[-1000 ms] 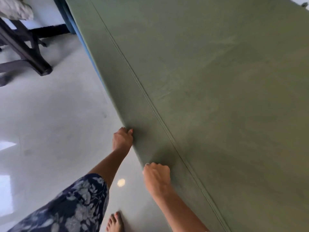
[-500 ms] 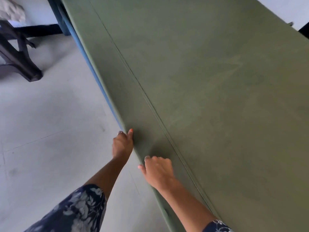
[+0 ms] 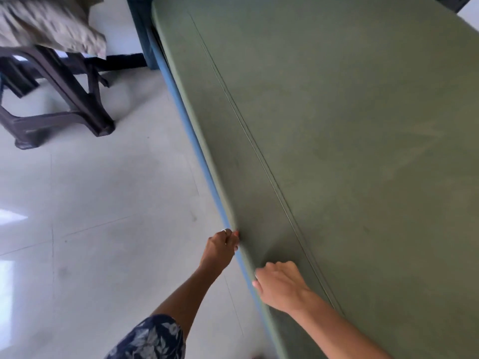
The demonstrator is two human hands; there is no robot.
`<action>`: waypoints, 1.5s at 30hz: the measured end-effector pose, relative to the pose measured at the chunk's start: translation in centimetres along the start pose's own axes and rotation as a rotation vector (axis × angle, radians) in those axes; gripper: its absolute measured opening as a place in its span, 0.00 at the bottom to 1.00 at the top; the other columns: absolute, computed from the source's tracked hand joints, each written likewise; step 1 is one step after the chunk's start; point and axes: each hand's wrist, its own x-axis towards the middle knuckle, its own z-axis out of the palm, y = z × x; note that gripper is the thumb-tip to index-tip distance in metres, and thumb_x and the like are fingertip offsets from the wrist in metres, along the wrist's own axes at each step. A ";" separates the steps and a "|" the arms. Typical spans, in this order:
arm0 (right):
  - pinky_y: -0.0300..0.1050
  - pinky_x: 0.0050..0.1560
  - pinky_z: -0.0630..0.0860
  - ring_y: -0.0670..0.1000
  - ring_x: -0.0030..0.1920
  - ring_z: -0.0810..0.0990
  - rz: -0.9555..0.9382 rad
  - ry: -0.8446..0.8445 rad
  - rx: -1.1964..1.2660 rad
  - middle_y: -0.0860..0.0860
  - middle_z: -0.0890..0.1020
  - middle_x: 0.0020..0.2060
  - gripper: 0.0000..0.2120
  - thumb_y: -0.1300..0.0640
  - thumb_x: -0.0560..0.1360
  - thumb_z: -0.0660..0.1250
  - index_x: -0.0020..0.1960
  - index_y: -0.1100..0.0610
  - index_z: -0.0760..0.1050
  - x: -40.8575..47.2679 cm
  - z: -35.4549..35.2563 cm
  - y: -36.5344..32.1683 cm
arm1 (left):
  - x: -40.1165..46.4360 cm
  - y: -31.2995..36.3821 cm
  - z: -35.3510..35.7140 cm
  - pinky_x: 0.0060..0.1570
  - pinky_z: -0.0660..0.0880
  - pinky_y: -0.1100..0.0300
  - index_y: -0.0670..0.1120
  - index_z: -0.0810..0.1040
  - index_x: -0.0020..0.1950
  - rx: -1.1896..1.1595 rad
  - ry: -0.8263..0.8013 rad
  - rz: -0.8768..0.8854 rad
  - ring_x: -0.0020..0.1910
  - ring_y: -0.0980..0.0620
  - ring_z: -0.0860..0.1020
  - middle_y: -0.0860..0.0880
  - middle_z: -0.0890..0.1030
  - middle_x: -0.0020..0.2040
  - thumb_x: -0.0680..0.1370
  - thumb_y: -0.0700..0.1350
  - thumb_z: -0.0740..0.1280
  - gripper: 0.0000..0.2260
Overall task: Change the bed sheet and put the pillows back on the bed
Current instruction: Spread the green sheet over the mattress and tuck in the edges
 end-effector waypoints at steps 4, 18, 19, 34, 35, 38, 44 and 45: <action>0.48 0.54 0.70 0.59 0.58 0.78 0.049 0.150 0.099 0.56 0.79 0.57 0.16 0.49 0.82 0.54 0.60 0.57 0.74 4.3 -5.2 -0.5 | 3.3 2.2 -3.5 0.41 0.76 0.55 0.38 0.77 0.43 -0.009 0.040 -0.111 0.39 0.44 0.80 0.41 0.82 0.41 0.81 0.54 0.60 0.20; 0.46 0.52 0.73 0.57 0.58 0.79 0.060 0.024 0.167 0.55 0.80 0.58 0.12 0.59 0.78 0.61 0.60 0.58 0.76 21.6 -15.9 -1.3 | 21.0 10.3 -11.5 0.43 0.71 0.55 0.43 0.73 0.41 0.198 0.192 -0.090 0.46 0.40 0.79 0.39 0.80 0.41 0.80 0.47 0.63 0.11; 0.46 0.52 0.73 0.58 0.58 0.79 0.045 -0.005 0.165 0.55 0.80 0.58 0.12 0.58 0.78 0.62 0.60 0.58 0.76 22.0 -16.1 -1.5 | 20.8 9.6 -12.2 0.41 0.71 0.56 0.44 0.70 0.37 0.192 0.192 -0.046 0.42 0.41 0.79 0.42 0.80 0.37 0.80 0.45 0.63 0.12; 0.46 0.42 0.63 0.56 0.55 0.80 0.031 0.292 0.186 0.54 0.82 0.53 0.20 0.41 0.79 0.58 0.58 0.57 0.73 36.4 -27.4 0.7 | 36.0 16.2 -19.8 0.46 0.73 0.54 0.43 0.73 0.41 0.229 0.360 -0.247 0.46 0.41 0.77 0.41 0.79 0.45 0.80 0.61 0.56 0.23; 0.46 0.42 0.64 0.56 0.56 0.80 0.022 0.280 0.177 0.54 0.81 0.54 0.19 0.43 0.80 0.58 0.59 0.58 0.72 36.9 -27.2 0.7 | 36.9 16.3 -20.0 0.50 0.75 0.52 0.43 0.76 0.45 0.233 0.328 -0.263 0.48 0.40 0.78 0.40 0.80 0.48 0.81 0.60 0.56 0.22; 0.47 0.44 0.71 0.59 0.55 0.80 -0.033 0.277 0.208 0.56 0.81 0.54 0.11 0.53 0.82 0.56 0.59 0.58 0.72 37.4 -26.5 0.8 | 37.1 16.0 -20.6 0.51 0.74 0.50 0.40 0.79 0.50 0.261 0.296 -0.202 0.52 0.36 0.78 0.35 0.81 0.51 0.82 0.54 0.57 0.19; 0.49 0.46 0.72 0.62 0.54 0.80 -0.192 0.105 0.145 0.58 0.81 0.54 0.11 0.57 0.80 0.57 0.58 0.59 0.73 37.9 -28.5 1.4 | 35.4 14.9 -21.9 0.46 0.71 0.53 0.46 0.76 0.43 0.413 0.245 -0.136 0.51 0.35 0.78 0.39 0.80 0.49 0.82 0.56 0.54 0.19; 0.49 0.47 0.72 0.62 0.55 0.79 -0.205 0.059 0.126 0.58 0.80 0.54 0.12 0.56 0.80 0.56 0.58 0.60 0.73 38.1 -29.0 1.5 | 35.6 14.8 -22.2 0.47 0.73 0.51 0.48 0.73 0.39 0.413 0.194 -0.125 0.50 0.36 0.78 0.40 0.81 0.47 0.82 0.57 0.53 0.19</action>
